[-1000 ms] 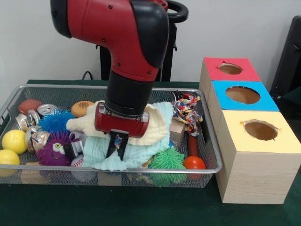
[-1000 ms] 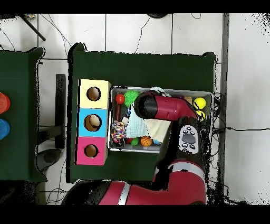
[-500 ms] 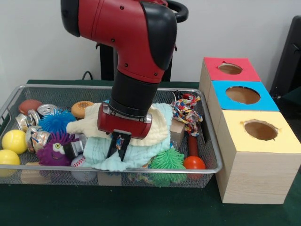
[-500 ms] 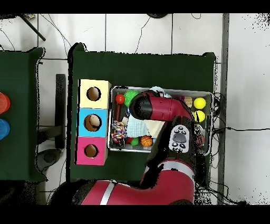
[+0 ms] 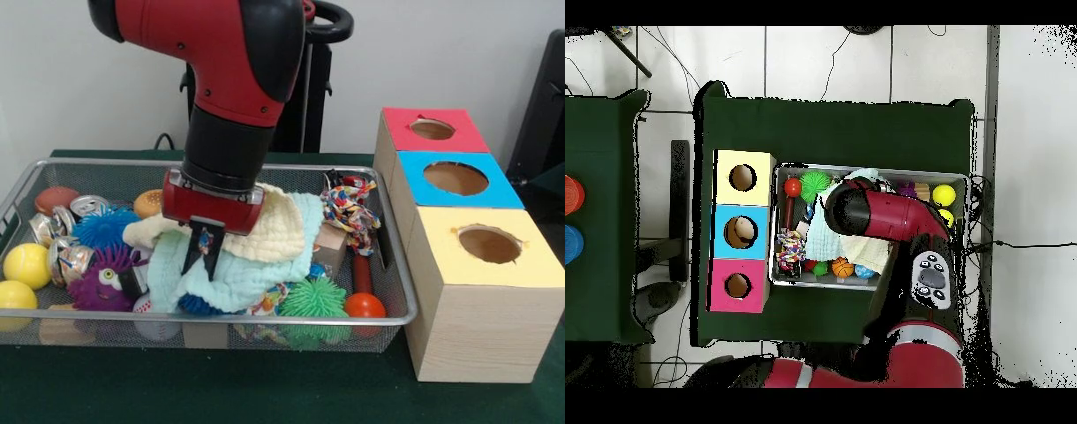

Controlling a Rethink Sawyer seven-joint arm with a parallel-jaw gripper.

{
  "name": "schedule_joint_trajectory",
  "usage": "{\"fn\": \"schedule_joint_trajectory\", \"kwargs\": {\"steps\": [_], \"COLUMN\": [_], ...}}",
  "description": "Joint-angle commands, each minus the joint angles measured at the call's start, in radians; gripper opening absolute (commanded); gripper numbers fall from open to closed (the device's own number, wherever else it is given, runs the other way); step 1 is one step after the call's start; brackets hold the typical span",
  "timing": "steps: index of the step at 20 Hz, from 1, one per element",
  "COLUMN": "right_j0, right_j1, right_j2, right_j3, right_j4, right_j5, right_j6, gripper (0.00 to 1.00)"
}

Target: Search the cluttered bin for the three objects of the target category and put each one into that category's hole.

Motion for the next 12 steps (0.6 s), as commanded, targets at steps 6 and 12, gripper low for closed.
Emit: {"fn": "schedule_joint_trajectory", "kwargs": {"steps": [6, 12], "right_j0": [-0.078, -0.096], "right_j1": [-0.034, -0.036], "right_j2": [0.145, 0.154], "right_j3": [0.103, 0.102], "right_j4": [-0.001, -0.012], "right_j5": [0.102, 0.108], "right_j6": [0.065, 0.054], "gripper": [0.00, 0.00]}}
